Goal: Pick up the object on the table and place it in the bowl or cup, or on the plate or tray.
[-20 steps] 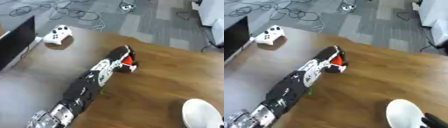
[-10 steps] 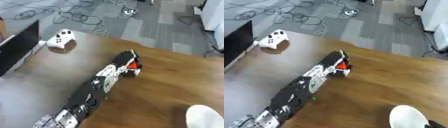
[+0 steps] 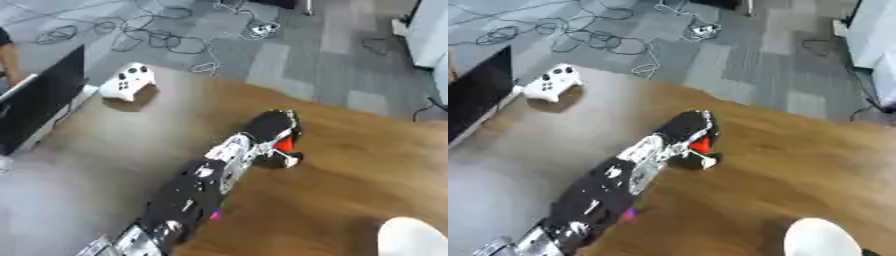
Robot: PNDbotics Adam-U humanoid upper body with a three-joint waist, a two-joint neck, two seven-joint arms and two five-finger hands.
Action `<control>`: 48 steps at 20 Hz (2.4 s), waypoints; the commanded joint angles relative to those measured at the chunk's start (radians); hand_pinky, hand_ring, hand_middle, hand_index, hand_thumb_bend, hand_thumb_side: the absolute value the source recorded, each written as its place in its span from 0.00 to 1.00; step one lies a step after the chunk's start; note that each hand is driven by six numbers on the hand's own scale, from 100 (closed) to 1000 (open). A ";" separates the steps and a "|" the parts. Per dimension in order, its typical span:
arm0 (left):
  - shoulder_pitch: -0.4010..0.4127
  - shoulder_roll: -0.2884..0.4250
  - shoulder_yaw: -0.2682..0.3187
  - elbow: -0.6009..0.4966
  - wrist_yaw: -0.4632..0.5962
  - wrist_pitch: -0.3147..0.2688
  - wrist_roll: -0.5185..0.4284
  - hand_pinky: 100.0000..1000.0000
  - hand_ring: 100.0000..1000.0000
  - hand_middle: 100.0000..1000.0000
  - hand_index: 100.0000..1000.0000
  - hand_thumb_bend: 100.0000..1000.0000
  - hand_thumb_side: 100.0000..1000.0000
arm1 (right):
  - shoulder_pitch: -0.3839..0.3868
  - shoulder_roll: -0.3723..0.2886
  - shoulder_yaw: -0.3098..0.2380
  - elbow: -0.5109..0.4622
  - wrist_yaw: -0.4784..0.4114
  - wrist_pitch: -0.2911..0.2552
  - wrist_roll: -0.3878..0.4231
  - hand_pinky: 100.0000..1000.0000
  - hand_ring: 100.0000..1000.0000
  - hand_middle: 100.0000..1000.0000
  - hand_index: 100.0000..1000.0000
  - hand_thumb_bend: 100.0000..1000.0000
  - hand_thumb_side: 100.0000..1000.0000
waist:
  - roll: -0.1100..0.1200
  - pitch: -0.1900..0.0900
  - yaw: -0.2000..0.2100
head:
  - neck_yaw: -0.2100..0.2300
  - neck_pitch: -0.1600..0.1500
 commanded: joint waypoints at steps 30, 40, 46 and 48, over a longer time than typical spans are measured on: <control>-0.030 -0.225 -0.268 -0.190 0.188 -0.125 -0.346 0.00 0.00 0.00 0.04 0.22 0.00 | 0.149 -0.137 -0.168 0.171 0.110 -0.091 -0.181 0.92 0.96 0.94 0.92 0.00 0.77 | 0.151 -0.253 0.088 | -0.174 0.280; -0.024 -0.234 -0.278 -0.194 0.195 -0.131 -0.349 0.00 0.00 0.00 0.04 0.22 0.00 | 0.152 -0.136 -0.173 0.168 0.119 -0.098 -0.191 0.92 0.96 0.94 0.92 0.00 0.77 | 0.145 -0.243 0.051 | -0.181 0.267; -0.015 -0.238 -0.280 -0.187 0.201 -0.135 -0.342 0.00 0.00 0.00 0.07 0.22 0.00 | 0.153 -0.134 -0.174 0.169 0.124 -0.102 -0.189 0.92 0.96 0.94 0.92 0.00 0.77 | 0.140 -0.239 0.047 | -0.187 0.268; -0.012 -0.240 -0.283 -0.187 0.213 -0.137 -0.340 0.00 0.00 0.00 0.09 0.23 0.00 | 0.154 -0.135 -0.176 0.170 0.125 -0.104 -0.191 0.92 0.96 0.94 0.92 0.00 0.76 | 0.139 -0.239 0.047 | -0.191 0.271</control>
